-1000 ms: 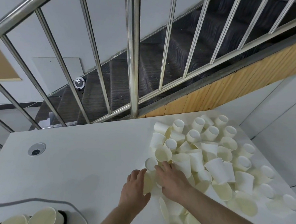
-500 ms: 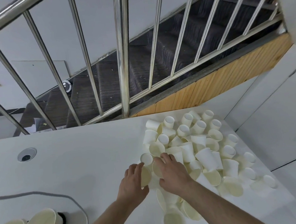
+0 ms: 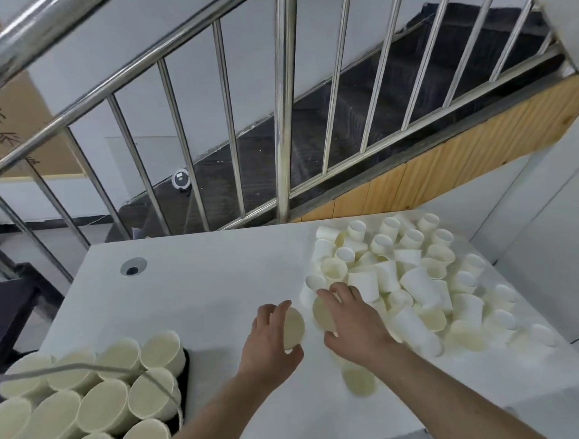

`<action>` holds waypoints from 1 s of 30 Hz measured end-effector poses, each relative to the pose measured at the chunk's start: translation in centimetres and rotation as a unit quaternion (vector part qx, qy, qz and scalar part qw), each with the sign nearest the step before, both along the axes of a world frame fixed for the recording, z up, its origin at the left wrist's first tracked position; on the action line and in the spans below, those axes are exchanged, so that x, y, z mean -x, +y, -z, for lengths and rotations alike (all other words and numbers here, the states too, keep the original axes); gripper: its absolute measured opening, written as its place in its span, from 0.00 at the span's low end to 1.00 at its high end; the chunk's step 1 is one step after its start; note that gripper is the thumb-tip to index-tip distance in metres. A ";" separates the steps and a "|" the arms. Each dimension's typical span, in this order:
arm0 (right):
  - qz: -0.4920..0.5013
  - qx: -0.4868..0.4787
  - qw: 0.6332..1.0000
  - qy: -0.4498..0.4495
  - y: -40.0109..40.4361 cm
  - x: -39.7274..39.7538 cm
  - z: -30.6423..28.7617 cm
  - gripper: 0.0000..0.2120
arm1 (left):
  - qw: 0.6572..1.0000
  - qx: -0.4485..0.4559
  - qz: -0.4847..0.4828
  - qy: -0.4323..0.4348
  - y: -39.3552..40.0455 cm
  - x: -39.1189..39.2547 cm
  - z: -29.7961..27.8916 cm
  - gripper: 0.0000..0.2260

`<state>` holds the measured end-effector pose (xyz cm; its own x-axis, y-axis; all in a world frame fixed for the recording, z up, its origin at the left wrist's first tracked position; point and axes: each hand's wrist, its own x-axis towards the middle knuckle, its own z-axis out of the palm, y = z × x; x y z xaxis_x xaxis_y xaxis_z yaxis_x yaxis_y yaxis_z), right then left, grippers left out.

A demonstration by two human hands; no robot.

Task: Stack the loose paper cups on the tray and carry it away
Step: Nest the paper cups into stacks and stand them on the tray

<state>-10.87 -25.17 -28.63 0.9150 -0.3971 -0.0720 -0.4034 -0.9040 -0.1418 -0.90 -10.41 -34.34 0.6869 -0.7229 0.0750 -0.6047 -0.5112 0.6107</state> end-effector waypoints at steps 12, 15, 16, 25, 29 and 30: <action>-0.056 -0.051 0.996 -0.039 10.8 3.5 -0.2 0.32 | 0.996 0.050 -0.069 -0.011 12.9 5.0 -2.5 0.32; -0.076 -0.063 0.994 -0.049 13.4 2.6 -0.5 0.32 | 0.994 0.054 -0.097 -0.011 16.0 4.7 -3.0 0.32; -0.084 -0.064 0.993 -0.049 14.4 2.2 -0.5 0.32 | 0.993 0.053 -0.106 -0.012 17.1 4.5 -3.2 0.32; -0.131 -0.061 0.989 -0.042 23.5 -3.2 -0.9 0.32 | 0.985 0.071 -0.153 -0.034 26.5 -0.1 -3.5 0.30; -0.141 -0.071 0.987 -0.039 28.1 -6.1 -0.6 0.30 | 0.986 0.066 -0.151 -0.036 31.0 -2.9 -3.6 0.30; -0.143 -0.080 0.986 -0.040 29.3 -6.9 -0.4 0.30 | 0.986 0.067 -0.152 -0.036 32.2 -3.8 -3.5 0.30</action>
<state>-3.95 4.10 -28.27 0.9930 -0.1124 -0.0368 -0.1183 -0.9427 -0.3121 2.89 21.78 -30.82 0.8591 -0.4659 0.2119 -0.4809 -0.5933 0.6455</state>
